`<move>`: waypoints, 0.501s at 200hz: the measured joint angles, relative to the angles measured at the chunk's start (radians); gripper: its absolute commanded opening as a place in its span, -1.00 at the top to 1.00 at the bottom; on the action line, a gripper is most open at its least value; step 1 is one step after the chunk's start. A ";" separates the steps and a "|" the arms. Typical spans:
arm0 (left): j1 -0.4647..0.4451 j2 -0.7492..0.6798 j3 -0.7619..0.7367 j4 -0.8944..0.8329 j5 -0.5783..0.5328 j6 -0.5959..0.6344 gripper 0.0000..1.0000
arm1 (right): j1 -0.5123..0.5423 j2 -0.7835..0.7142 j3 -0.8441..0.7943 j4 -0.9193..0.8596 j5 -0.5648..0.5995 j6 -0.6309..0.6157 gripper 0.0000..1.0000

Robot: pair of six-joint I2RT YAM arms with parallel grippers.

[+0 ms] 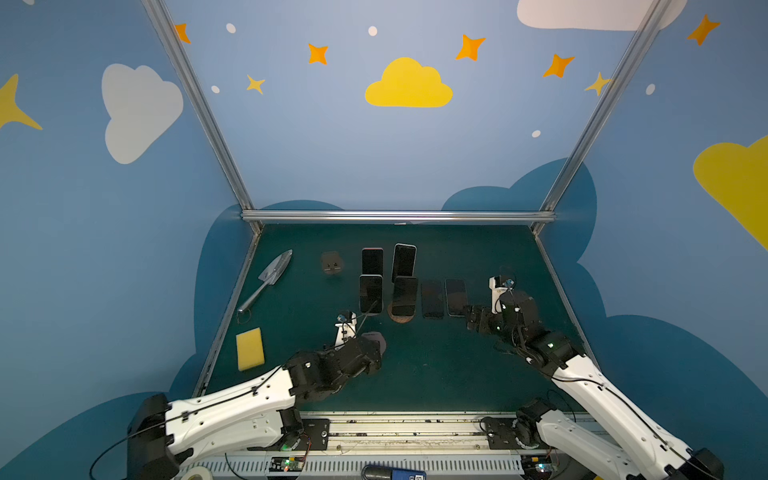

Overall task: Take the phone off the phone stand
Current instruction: 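Raise the right gripper and draw it back while the left arm swings low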

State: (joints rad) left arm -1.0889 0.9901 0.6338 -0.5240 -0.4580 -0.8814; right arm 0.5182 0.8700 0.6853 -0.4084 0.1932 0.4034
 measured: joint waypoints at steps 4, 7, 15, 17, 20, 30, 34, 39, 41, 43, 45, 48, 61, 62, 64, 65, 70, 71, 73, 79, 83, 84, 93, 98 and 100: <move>-0.001 0.020 0.001 0.008 0.000 -0.005 -0.99 | 0.000 0.001 0.000 0.000 0.002 0.000 -0.84; -0.001 0.033 0.001 0.013 0.000 -0.007 -0.99 | 0.000 0.001 0.000 0.001 0.004 0.000 -0.84; -0.001 0.063 0.002 0.028 -0.001 -0.013 -0.99 | -0.001 -0.001 0.000 0.002 0.008 0.000 -0.84; -0.001 0.070 0.002 0.032 -0.002 -0.013 -0.99 | -0.001 -0.002 0.000 0.002 0.008 0.000 -0.84; -0.001 0.080 0.002 0.036 -0.002 -0.014 -0.99 | -0.001 -0.003 0.000 0.003 0.009 0.000 -0.84; -0.001 0.113 0.004 0.051 -0.003 -0.013 -0.99 | -0.004 -0.008 -0.004 0.012 0.010 0.000 -0.84; -0.001 0.127 0.006 0.056 -0.004 -0.014 -1.00 | -0.004 -0.010 -0.008 0.016 0.010 0.000 -0.84; 0.000 0.147 0.010 0.063 -0.004 -0.014 -0.99 | -0.005 -0.013 -0.012 0.018 0.010 0.000 -0.84; 0.000 0.154 0.012 0.065 -0.005 -0.014 -0.99 | -0.005 -0.013 -0.014 0.019 0.011 0.000 -0.84; 0.000 0.162 0.014 0.067 -0.005 -0.014 -0.99 | -0.005 -0.014 -0.015 0.019 0.011 0.000 -0.84; 0.000 0.169 0.016 0.069 -0.005 -0.014 -1.00 | -0.005 -0.014 -0.017 0.019 0.011 0.000 -0.84; 0.000 0.180 0.020 0.071 -0.005 -0.014 -0.99 | -0.005 -0.014 -0.020 0.020 0.011 0.000 -0.84; 0.001 0.234 0.040 0.084 -0.006 -0.009 -1.00 | -0.006 -0.013 -0.027 0.020 0.010 0.000 -0.84; 0.001 0.236 0.042 0.084 -0.006 -0.009 -1.00 | -0.006 -0.013 -0.028 0.020 0.010 0.000 -0.84; 0.001 0.245 0.045 0.085 -0.007 -0.009 -1.00 | -0.006 -0.013 -0.029 0.020 0.010 0.000 -0.84; 0.002 0.251 0.048 0.086 -0.007 -0.009 -1.00 | -0.006 -0.013 -0.029 0.020 0.010 0.000 -0.84; 0.003 0.270 0.058 0.086 -0.008 -0.009 -1.00 | -0.006 -0.013 -0.030 0.020 0.010 0.000 -0.84; 0.004 0.276 0.061 0.086 -0.008 -0.009 -1.00 | -0.006 -0.013 -0.030 0.020 0.010 0.000 -0.84; 0.005 0.284 0.066 0.086 -0.008 -0.009 -0.99 | -0.007 -0.013 -0.030 0.020 0.010 0.000 -0.84; 0.008 0.307 0.080 0.085 -0.008 -0.009 -0.99 | -0.007 -0.013 -0.031 0.022 0.010 0.000 -0.84; 0.011 0.322 0.092 0.084 -0.008 -0.010 -0.98 | -0.008 -0.013 -0.031 0.023 0.010 0.000 -0.84; 0.012 0.328 0.095 0.084 -0.009 -0.010 -0.97 | -0.008 -0.013 -0.031 0.023 0.009 0.000 -0.84; 0.024 0.359 0.116 0.085 -0.011 -0.012 -0.92 | -0.010 -0.013 -0.031 0.024 0.009 0.000 -0.84; 0.031 0.372 0.124 0.086 -0.012 -0.014 -0.87 | -0.010 -0.013 -0.031 0.025 0.009 0.000 -0.84; 0.035 0.377 0.126 0.088 -0.013 -0.014 -0.85 | -0.011 -0.013 -0.031 0.024 0.009 0.000 -0.84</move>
State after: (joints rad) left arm -1.0538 1.3674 0.7597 -0.4362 -0.4713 -0.8955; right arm 0.5076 0.8570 0.6548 -0.3840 0.2020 0.4034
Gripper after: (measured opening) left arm 0.962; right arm 0.920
